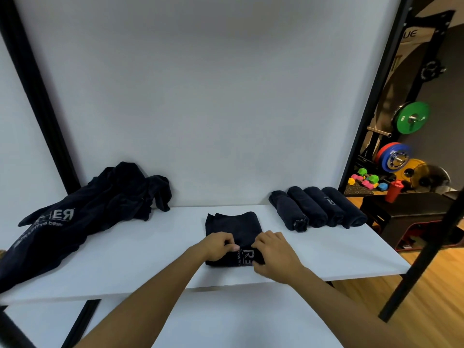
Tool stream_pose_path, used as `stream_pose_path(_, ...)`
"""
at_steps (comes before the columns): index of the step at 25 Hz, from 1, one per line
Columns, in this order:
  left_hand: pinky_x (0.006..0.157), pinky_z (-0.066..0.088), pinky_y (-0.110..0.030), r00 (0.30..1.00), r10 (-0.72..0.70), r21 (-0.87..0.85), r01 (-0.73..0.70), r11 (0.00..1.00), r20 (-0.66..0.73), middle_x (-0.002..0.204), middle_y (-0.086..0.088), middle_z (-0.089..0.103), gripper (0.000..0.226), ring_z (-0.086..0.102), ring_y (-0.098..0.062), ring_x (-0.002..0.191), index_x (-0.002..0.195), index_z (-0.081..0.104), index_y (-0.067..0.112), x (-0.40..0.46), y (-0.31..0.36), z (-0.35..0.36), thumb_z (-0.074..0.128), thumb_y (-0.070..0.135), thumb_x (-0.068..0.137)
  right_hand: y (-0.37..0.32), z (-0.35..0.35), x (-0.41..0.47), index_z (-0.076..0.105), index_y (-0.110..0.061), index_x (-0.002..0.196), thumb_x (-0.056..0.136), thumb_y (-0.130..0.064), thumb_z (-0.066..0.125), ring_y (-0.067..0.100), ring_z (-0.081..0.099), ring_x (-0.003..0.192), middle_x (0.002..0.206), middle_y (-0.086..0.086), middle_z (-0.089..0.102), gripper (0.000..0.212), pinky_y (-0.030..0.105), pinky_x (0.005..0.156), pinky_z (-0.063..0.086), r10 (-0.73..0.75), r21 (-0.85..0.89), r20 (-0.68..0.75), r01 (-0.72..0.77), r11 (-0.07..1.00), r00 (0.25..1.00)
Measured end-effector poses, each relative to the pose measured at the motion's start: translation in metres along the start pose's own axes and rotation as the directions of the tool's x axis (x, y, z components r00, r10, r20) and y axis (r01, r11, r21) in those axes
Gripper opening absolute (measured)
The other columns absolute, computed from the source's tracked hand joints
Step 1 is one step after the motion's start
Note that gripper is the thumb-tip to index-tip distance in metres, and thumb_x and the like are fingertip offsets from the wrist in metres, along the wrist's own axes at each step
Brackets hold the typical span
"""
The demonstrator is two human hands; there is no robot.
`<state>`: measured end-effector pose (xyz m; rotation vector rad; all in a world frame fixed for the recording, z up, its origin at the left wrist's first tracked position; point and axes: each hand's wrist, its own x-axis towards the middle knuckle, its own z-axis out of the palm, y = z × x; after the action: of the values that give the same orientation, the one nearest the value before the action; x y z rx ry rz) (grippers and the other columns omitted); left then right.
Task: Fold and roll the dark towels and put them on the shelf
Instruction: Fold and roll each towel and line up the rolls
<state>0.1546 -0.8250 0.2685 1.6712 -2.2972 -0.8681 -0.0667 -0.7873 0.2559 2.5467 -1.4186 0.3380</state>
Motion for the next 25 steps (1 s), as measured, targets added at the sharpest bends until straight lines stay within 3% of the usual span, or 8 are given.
stream_pose_path(4, 0.095, 0.039, -0.036, 0.986, 0.05, 0.36, 0.011, 0.933, -0.161, 0.114, -0.003, 0.051, 0.024, 0.041, -0.021, 0.116, 0.087, 0.056, 0.024, 0.009, 0.008, -0.002, 0.056, 0.046, 0.094, -0.001, 0.008, -0.002, 0.062, -0.016, 0.122, 0.084, -0.023, 0.059, 0.024, 0.057, 0.102, 0.112, 0.001, 0.063, 0.038, 0.031, 0.087, 0.042, 0.088, 0.051, 0.125, -0.095, 0.994, 0.988)
stream_pose_path(6, 0.094, 0.038, -0.034, 0.942, 0.238, 0.479, -0.1, 0.872, -0.237, 0.113, -0.001, 0.055, 0.016, 0.047, -0.021, 0.112, 0.098, 0.058, 0.019, 0.0, 0.018, -0.002, 0.055, 0.034, 0.095, 0.0, 0.001, 0.002, 0.06, -0.016, 0.122, 0.087, -0.021, 0.053, 0.026, 0.055, 0.1, 0.111, 0.003, 0.062, 0.036, 0.03, 0.083, 0.04, 0.086, 0.076, 0.157, -0.099, 0.992, 0.984)
stream_pose_path(8, 0.088, 0.04, -0.034, 0.902, 0.372, 0.485, -0.23, 0.844, -0.218, 0.103, 0.0, 0.06, 0.027, 0.053, -0.021, 0.098, 0.102, 0.058, 0.017, -0.016, 0.026, 0.005, 0.051, 0.043, 0.095, 0.002, -0.011, 0.005, 0.063, -0.02, 0.109, 0.086, -0.023, 0.053, 0.024, 0.054, 0.092, 0.098, -0.001, 0.06, 0.025, 0.028, 0.072, 0.038, 0.103, 0.163, 0.248, -0.146, 0.976, 0.963)
stream_pose_path(11, 0.086, 0.038, -0.031, 0.928, 0.349, 0.557, -0.224, 0.8, -0.129, 0.108, 0.0, 0.061, 0.049, 0.053, -0.02, 0.098, 0.116, 0.057, 0.018, -0.026, 0.025, 0.014, 0.06, 0.057, 0.085, 0.012, -0.021, 0.006, 0.065, -0.028, 0.095, 0.081, -0.027, 0.057, 0.018, 0.057, 0.081, 0.082, -0.009, 0.058, 0.016, 0.024, 0.062, 0.04, 0.16, 0.323, 0.395, -0.3, 0.898, 0.905)
stream_pose_path(14, 0.082, 0.042, -0.032, 0.975, 0.206, 0.443, -0.146, 0.884, -0.089, 0.11, -0.004, 0.066, 0.039, 0.058, -0.023, 0.101, 0.121, 0.058, 0.017, -0.021, 0.029, 0.012, 0.065, 0.038, 0.089, 0.013, -0.024, 0.008, 0.065, -0.027, 0.112, 0.081, -0.032, 0.058, 0.016, 0.059, 0.087, 0.097, -0.006, 0.064, 0.032, 0.027, 0.073, 0.048, 0.197, 0.312, 0.398, -0.334, 0.889, 0.896)
stream_pose_path(18, 0.08, 0.051, -0.038, 0.997, 0.073, 0.268, -0.065, 0.961, -0.019, 0.103, -0.009, 0.07, 0.024, 0.064, -0.027, 0.093, 0.109, 0.065, 0.01, -0.003, 0.029, 0.008, 0.061, 0.024, 0.091, 0.007, -0.014, -0.001, 0.058, -0.026, 0.119, 0.079, -0.035, 0.061, 0.018, 0.05, 0.103, 0.114, -0.008, 0.054, 0.042, 0.025, 0.085, 0.038, 0.11, 0.082, 0.07, -0.116, 0.99, 0.991)
stream_pose_path(23, 0.096, 0.048, -0.036, 0.998, 0.009, -0.035, -0.007, 0.999, 0.057, 0.11, -0.004, 0.067, 0.022, 0.061, -0.021, 0.104, 0.107, 0.07, 0.014, 0.021, 0.008, -0.004, 0.063, 0.03, 0.094, 0.002, 0.006, -0.002, 0.055, -0.021, 0.136, 0.081, -0.034, 0.07, 0.023, 0.053, 0.115, 0.128, -0.001, 0.058, 0.058, 0.033, 0.096, 0.043, 0.16, 0.009, 0.128, -0.162, 0.987, 0.979)
stream_pose_path(25, 0.1, 0.042, -0.031, 0.997, 0.065, -0.079, -0.067, 0.995, -0.034, 0.119, -0.001, 0.059, 0.025, 0.053, -0.018, 0.115, 0.114, 0.068, 0.02, 0.021, 0.005, -0.002, 0.068, 0.029, 0.09, 0.001, 0.005, 0.007, 0.054, -0.023, 0.135, 0.088, -0.032, 0.063, 0.023, 0.051, 0.114, 0.127, -0.001, 0.058, 0.049, 0.03, 0.096, 0.04, 0.198, 0.012, 0.128, -0.201, 0.979, 0.972)
